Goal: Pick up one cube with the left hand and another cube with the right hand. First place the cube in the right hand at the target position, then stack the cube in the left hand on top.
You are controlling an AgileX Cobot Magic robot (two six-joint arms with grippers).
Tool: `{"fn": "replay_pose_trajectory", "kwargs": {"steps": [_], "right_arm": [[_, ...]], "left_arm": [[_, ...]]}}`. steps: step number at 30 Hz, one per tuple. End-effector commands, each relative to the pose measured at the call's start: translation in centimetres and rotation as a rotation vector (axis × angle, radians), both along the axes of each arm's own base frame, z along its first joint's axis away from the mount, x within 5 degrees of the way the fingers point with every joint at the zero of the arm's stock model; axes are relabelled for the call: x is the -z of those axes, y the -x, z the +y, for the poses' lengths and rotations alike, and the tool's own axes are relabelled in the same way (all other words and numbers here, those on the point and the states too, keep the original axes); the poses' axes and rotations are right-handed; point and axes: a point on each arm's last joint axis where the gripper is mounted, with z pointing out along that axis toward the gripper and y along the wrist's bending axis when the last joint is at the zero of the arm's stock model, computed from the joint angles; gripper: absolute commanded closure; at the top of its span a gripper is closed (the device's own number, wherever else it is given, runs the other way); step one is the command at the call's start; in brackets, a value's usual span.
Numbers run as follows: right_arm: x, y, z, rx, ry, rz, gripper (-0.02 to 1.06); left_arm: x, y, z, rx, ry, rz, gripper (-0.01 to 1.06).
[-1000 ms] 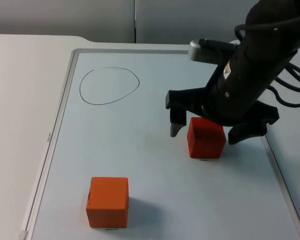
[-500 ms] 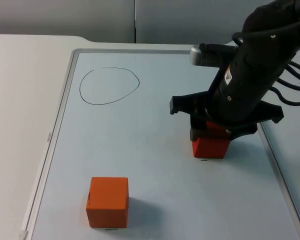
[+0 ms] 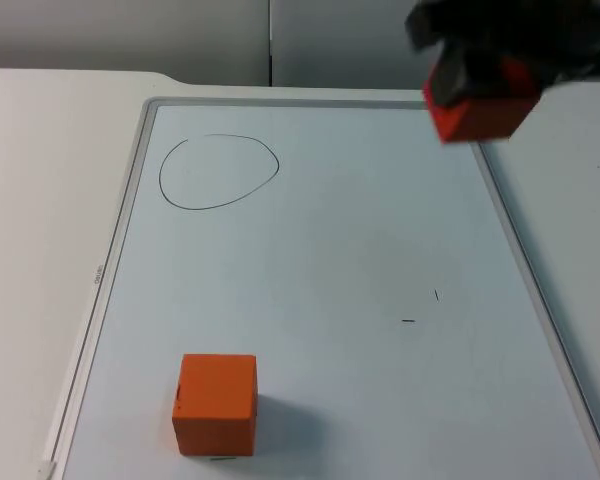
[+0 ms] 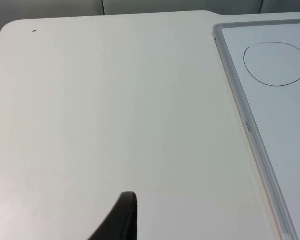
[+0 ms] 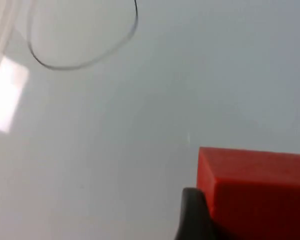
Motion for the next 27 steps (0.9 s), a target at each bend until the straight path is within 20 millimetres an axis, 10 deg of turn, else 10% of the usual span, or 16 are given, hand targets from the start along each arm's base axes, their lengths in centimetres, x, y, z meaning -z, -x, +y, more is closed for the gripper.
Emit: {"fn": "replay_pose_trajectory", "kwargs": {"steps": [1, 5, 11, 27], "right_arm": [[-3.5, 1.7, -1.0, -0.048, -0.004, -0.093, 1.05], [-9.7, 6.5, -4.1, -0.078, -0.048, -0.258, 1.05], [-13.4, 11.6, -7.5, -0.078, -0.081, -0.349, 1.05], [-14.5, 15.8, -9.0, -0.207, -0.120, -0.400, 1.05]], "left_arm": [[0.0, 0.0, -0.1, 0.000, 0.010, -0.011, 0.00], [0.0, 0.0, -0.1, 0.000, 0.010, -0.011, 0.00], [0.0, 0.0, -0.1, 0.000, 0.010, -0.011, 0.00], [0.0, 0.0, 0.0, -0.001, 0.008, -0.011, 0.00]]}}
